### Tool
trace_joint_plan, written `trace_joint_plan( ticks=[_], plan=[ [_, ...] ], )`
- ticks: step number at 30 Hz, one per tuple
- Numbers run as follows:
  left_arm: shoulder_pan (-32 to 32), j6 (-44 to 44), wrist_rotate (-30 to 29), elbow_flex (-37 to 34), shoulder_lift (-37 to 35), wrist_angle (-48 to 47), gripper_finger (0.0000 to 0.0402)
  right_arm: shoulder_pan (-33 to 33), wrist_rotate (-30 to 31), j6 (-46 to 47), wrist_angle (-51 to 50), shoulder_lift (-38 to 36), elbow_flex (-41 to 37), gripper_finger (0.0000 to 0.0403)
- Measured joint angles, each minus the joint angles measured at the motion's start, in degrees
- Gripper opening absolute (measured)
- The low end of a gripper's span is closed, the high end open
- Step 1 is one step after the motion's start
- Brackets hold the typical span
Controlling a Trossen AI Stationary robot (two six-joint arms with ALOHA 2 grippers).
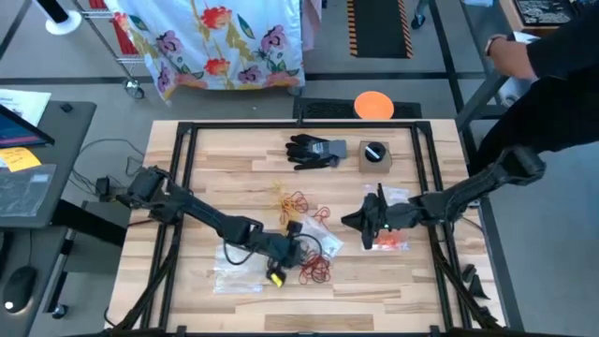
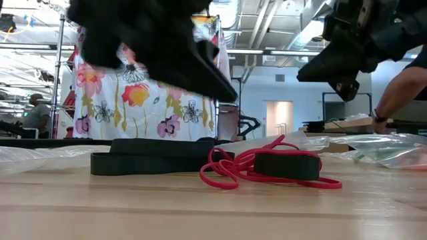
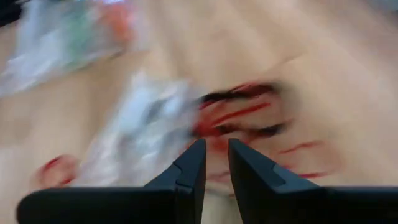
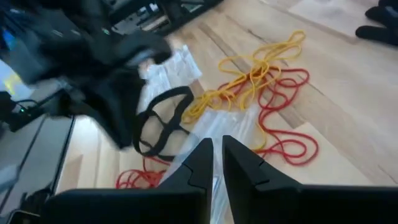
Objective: Sort rubber bands
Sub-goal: Open the transparent zip bag
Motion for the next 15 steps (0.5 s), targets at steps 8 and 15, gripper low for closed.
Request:
trace_joint_plan(
  ticks=[8,15],
  plan=[
    [2.84,4.20,-4.17,5.07,5.96,-4.69,0.0063,-0.31,-0.08,-0.34,0.57,-0.77,0.02,0.0040],
    [2.88,5.67,-5.63,10.47,9.34,-7.95,0.0091,0.69,-0.43,-0.34,0.48,-0.70,0.02,0.0040]
  ],
)
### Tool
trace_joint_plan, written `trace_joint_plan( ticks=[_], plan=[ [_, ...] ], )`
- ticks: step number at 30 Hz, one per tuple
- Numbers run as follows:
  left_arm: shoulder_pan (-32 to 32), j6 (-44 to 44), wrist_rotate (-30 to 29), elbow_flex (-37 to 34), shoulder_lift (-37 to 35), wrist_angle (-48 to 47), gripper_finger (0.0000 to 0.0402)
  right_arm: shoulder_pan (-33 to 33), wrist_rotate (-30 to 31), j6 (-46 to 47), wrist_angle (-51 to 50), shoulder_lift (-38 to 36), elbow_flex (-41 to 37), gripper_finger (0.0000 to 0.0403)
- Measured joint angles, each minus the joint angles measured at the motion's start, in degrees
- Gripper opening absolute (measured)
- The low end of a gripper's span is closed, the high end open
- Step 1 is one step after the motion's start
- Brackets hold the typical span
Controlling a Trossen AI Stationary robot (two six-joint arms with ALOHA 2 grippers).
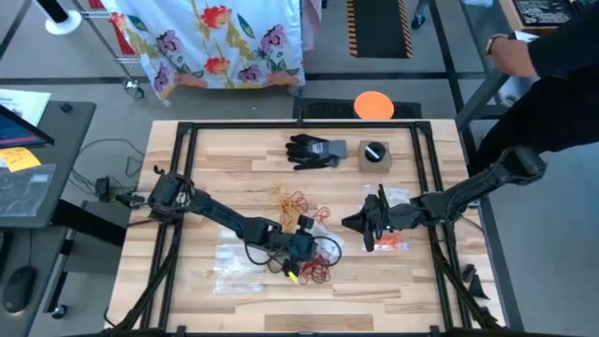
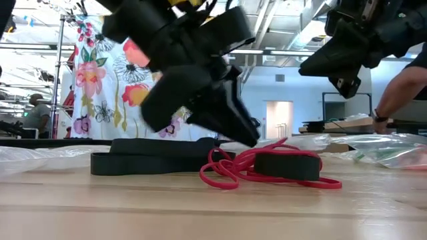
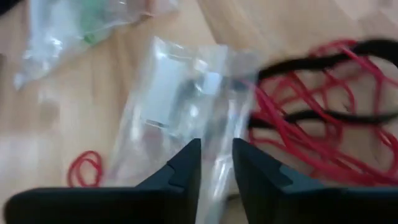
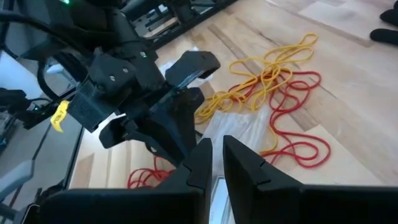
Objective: Sort rubber bands
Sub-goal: Open the transparent zip bag
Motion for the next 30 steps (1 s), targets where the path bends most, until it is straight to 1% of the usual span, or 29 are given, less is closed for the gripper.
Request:
trace_joint_plan(
  ticks=[3,7,12,13,14,16,17,19,23,26,30],
  plan=[
    [-0.08,-2.99,-1.38,3.69,-0.12,-3.04,0.0124,0.33,0.02,0.40,-0.08,0.00,0.00,0.0040],
    [-0.71,-4.01,-2.07,6.71,-0.24,-8.46,0.0177,0.38,0.00,0.41,-0.09,0.00,0.00,0.0040],
    [-1.30,-7.09,-2.32,6.08,-0.22,-10.46,0.0241,0.33,0.02,0.59,-0.05,0.02,0.00,0.0040],
    [-1.42,-7.27,-3.69,5.75,-0.19,-10.52,0.0251,0.33,0.02,0.59,-0.02,0.02,0.00,0.0040],
    [-1.50,-7.10,-6.33,5.62,-0.10,-10.73,0.0258,0.33,0.02,0.59,-0.04,0.02,0.00,0.0040],
    [-1.56,-7.45,-11.80,5.61,-0.04,-10.60,0.0265,0.31,0.02,0.59,-0.02,0.02,0.00,0.0040],
    [-1.53,-7.93,-13.54,5.80,-0.09,-10.51,0.0266,0.31,0.02,0.57,-0.04,0.02,0.00,0.0040],
    [-1.48,-7.92,-14.74,6.72,-0.10,-10.51,0.0266,0.31,0.04,0.57,-0.03,0.02,0.00,0.0040],
    [-1.38,-4.95,-13.89,6.69,-0.24,-10.42,0.0259,0.18,0.05,0.53,-0.04,0.02,0.00,0.0040],
    [-0.45,-5.30,-8.94,5.41,-0.19,-10.68,0.0255,0.18,0.05,0.48,-0.02,0.02,0.00,0.0040],
    [0.86,-5.60,-8.34,4.58,0.71,-10.01,0.0251,0.18,0.09,0.37,-0.04,0.02,0.00,0.0040]
  ],
)
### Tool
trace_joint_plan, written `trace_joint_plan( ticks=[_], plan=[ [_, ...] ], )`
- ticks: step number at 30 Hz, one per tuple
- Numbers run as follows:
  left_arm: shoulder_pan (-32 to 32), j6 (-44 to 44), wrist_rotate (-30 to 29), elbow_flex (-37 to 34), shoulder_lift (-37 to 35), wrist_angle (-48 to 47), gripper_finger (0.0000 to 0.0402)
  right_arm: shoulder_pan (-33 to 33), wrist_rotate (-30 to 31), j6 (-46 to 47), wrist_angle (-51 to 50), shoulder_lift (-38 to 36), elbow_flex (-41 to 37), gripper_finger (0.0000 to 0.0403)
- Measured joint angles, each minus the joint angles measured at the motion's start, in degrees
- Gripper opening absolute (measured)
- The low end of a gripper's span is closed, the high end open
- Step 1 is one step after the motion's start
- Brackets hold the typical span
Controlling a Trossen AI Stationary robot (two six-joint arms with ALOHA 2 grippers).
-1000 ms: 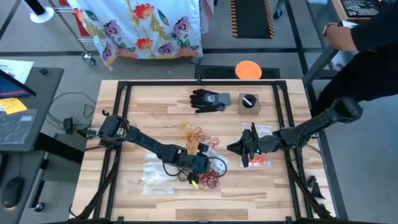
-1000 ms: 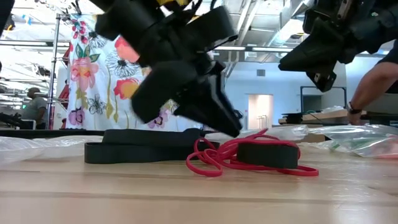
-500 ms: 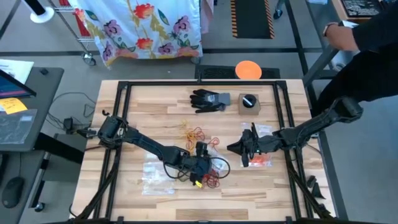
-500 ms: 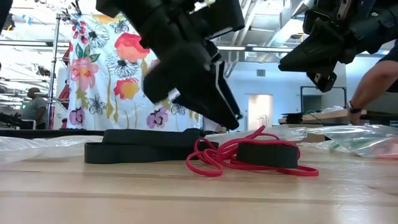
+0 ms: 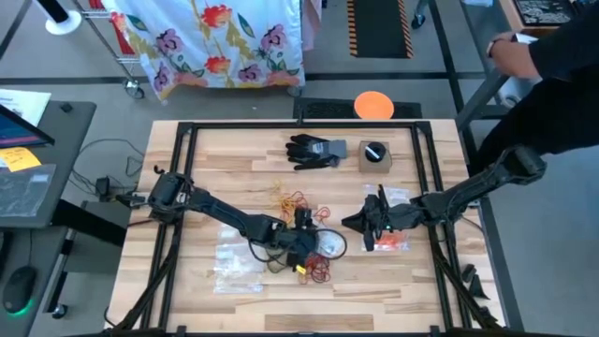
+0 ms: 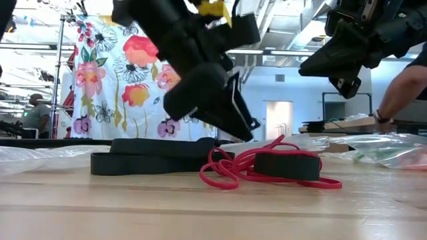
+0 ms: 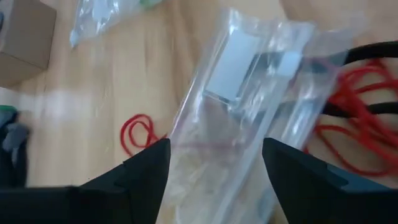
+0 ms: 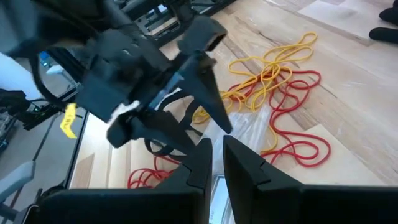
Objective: Sort rubber bands
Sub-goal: Open the transparent zip bag
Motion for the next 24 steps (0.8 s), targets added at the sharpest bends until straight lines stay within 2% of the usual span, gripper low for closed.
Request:
trace_joint_plan(
  ticks=[5,9,13,19,24],
  plan=[
    [1.78,-1.50,3.84,0.55,4.28,0.67,0.0243,0.00,0.32,0.00,0.07,0.02,0.00,0.0040],
    [1.85,-3.39,2.41,1.02,5.38,1.04,0.0218,0.00,0.32,0.01,-0.03,0.02,0.00,0.0040],
    [1.42,-3.33,2.17,0.87,4.16,0.29,0.0161,0.00,0.32,0.00,-0.24,0.02,0.00,0.0040],
    [0.33,-2.93,-3.89,3.68,0.17,-5.45,0.0021,0.00,0.32,0.02,-0.48,0.02,0.02,0.0040],
    [-1.24,-2.61,-7.74,7.64,-3.44,-12.61,0.0006,0.00,0.36,0.02,0.87,0.02,0.02,0.0040]
  ],
)
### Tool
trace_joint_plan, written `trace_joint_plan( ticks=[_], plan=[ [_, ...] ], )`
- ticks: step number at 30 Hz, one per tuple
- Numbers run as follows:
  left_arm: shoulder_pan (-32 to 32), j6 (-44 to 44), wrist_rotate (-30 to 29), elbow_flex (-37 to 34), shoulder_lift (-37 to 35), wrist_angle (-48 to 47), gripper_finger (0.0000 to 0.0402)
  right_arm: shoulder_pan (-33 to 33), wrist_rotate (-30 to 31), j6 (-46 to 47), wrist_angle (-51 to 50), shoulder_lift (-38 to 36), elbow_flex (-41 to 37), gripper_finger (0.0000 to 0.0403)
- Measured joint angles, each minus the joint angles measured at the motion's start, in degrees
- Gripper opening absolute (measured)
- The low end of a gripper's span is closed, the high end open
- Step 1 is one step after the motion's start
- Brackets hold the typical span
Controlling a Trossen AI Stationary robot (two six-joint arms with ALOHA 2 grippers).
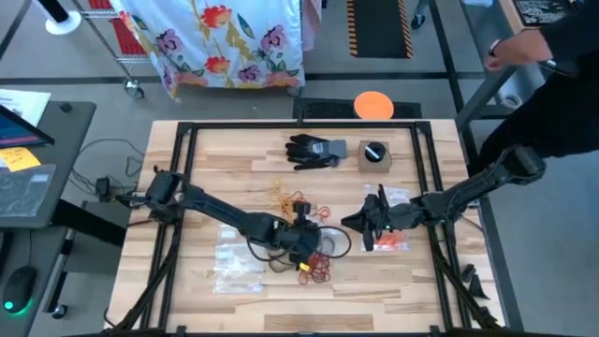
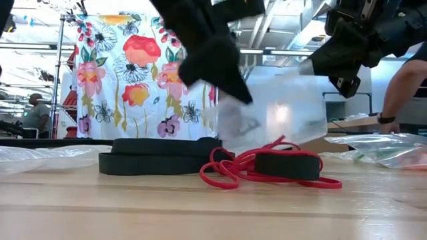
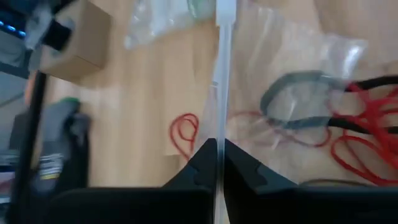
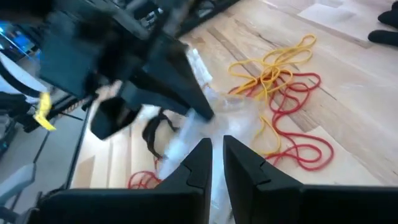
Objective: Sort rubber bands
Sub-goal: Open the transparent zip bag
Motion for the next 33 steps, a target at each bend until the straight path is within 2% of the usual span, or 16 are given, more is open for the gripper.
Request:
trace_joint_plan(
  ticks=[5,8,10,12,16,18,21,26,29,33],
  plan=[
    [-1.13,-1.92,0.46,2.31,-4.11,-6.08,0.0005,0.25,2.04,-3.10,10.80,0.66,-0.02,0.0040],
    [-1.16,-4.06,4.32,2.33,-5.10,-7.20,0.0005,0.99,3.91,-7.59,19.96,3.08,0.00,0.0040],
    [-1.25,-4.92,5.35,2.36,-5.54,-7.09,0.0004,1.03,3.62,-6.40,24.23,5.41,0.03,0.0040],
    [-1.57,-4.67,3.91,2.41,-5.51,-7.36,0.0003,1.03,3.37,-3.84,25.65,8.06,0.62,0.0040],
    [-1.88,-3.31,-2.80,2.41,-4.77,-9.31,0.0003,0.98,-0.12,-3.26,24.64,12.58,4.12,0.0040],
    [-1.86,-3.87,-6.62,2.41,-4.83,-11.33,0.0003,0.81,-2.74,-6.07,24.75,13.86,6.05,0.0040],
    [-1.84,-6.91,-10.70,2.41,-4.88,-16.17,0.0003,1.23,-3.08,-12.60,24.10,14.21,7.94,0.0040],
    [-2.25,-10.89,-11.10,2.41,-4.88,-20.55,0.0003,1.43,-2.92,-18.81,18.44,13.34,8.76,0.0040],
    [-3.12,-11.23,-11.08,2.41,-4.88,-20.72,0.0003,1.42,-0.63,-22.34,12.30,12.33,8.77,0.0040],
    [-4.58,-11.26,-10.98,2.41,-4.88,-20.77,0.0003,1.54,1.09,-22.98,8.68,11.07,8.72,0.0041]
  ],
)
